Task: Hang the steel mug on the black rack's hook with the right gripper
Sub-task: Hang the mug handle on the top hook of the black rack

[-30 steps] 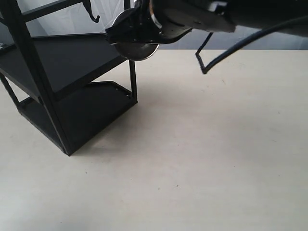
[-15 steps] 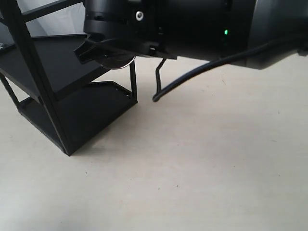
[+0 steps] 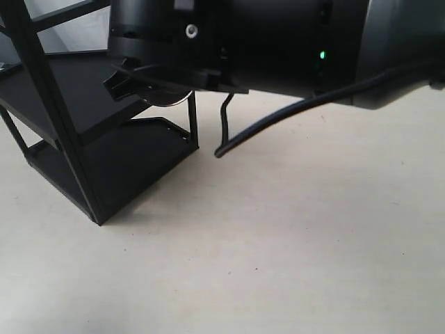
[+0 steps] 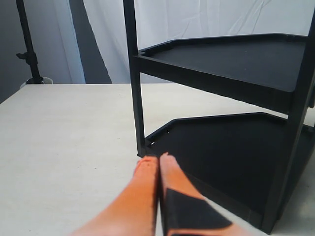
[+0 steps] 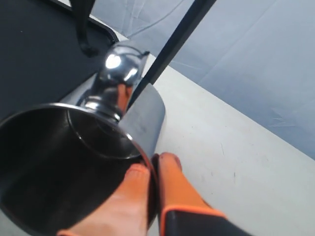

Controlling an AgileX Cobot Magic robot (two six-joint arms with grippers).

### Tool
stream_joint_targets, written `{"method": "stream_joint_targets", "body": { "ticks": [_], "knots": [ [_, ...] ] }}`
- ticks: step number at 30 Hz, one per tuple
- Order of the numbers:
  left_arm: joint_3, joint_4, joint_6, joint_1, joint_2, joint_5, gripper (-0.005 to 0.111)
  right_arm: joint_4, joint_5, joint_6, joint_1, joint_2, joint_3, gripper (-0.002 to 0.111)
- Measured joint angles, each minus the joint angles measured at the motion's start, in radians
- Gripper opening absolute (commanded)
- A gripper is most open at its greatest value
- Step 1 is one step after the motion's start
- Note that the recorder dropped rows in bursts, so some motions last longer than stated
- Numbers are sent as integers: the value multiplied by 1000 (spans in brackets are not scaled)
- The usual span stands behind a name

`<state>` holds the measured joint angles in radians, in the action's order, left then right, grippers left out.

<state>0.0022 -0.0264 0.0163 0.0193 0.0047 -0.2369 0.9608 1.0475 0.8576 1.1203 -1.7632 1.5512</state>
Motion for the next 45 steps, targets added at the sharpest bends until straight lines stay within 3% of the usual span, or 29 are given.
{"method": "stream_joint_targets", "body": {
  "ticks": [10, 38, 45],
  "knots": [
    [0, 0, 0, 0, 0, 0, 2, 16, 58, -55, 25, -77, 102, -1],
    [0, 0, 0, 0, 0, 0, 2, 37, 119, -75, 62, -129, 113, -1],
    [0, 0, 0, 0, 0, 0, 2, -13, 121, -126, 64, -130, 115, 35]
  ]
}}
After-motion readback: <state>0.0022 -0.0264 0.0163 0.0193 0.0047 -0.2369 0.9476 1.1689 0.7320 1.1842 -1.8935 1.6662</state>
